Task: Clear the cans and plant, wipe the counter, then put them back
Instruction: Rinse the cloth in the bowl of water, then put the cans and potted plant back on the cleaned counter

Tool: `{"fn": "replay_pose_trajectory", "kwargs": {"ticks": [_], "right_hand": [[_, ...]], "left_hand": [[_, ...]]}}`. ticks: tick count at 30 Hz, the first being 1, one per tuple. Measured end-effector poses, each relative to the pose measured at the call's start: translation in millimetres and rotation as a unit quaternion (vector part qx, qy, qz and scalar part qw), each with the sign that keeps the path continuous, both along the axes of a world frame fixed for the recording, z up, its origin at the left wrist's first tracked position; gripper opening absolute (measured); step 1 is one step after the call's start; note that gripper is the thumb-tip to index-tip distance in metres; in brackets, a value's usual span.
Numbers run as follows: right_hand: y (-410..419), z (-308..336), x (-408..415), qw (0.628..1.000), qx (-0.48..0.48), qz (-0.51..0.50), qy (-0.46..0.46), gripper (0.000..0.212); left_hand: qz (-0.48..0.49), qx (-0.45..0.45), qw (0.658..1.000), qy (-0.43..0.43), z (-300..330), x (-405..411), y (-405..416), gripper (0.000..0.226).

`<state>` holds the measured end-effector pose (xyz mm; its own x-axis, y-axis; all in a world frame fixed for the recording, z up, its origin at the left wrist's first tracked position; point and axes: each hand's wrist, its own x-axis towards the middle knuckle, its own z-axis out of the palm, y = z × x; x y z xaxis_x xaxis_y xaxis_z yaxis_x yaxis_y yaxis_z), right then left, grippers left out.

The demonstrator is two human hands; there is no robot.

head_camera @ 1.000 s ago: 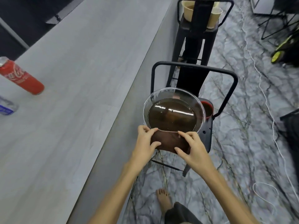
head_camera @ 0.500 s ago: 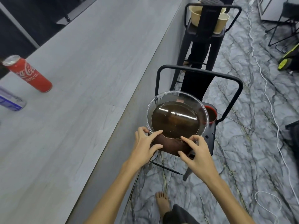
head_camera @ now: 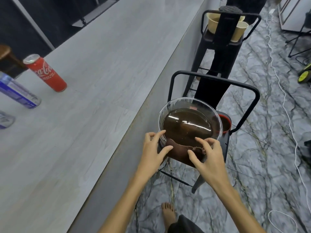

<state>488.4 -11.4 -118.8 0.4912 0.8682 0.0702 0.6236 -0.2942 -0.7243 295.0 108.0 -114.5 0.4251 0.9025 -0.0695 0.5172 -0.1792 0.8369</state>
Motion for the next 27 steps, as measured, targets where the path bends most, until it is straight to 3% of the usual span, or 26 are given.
{"fn": "replay_pose_trajectory", "kwargs": {"ticks": [11, 20, 27], "right_hand": [[33.4, 58.1, -62.1, 0.992, 0.062, 0.092, 0.066, 0.055], [59.2, 95.5, -149.2, 0.972, 0.078, 0.209, 0.079, 0.053], [78.5, 109.7, -198.7, 0.955, 0.068, 0.264, 0.112, 0.047]], "left_hand": [[0.076, 0.049, 0.99, -0.11, 66.4, -54.7, -7.0, 0.031], [0.198, 0.066, 0.971, -0.116, 100.7, -157.7, -17.2, 0.016], [0.274, 0.085, 0.954, -0.082, 109.5, -213.1, -22.2, 0.028]]}}
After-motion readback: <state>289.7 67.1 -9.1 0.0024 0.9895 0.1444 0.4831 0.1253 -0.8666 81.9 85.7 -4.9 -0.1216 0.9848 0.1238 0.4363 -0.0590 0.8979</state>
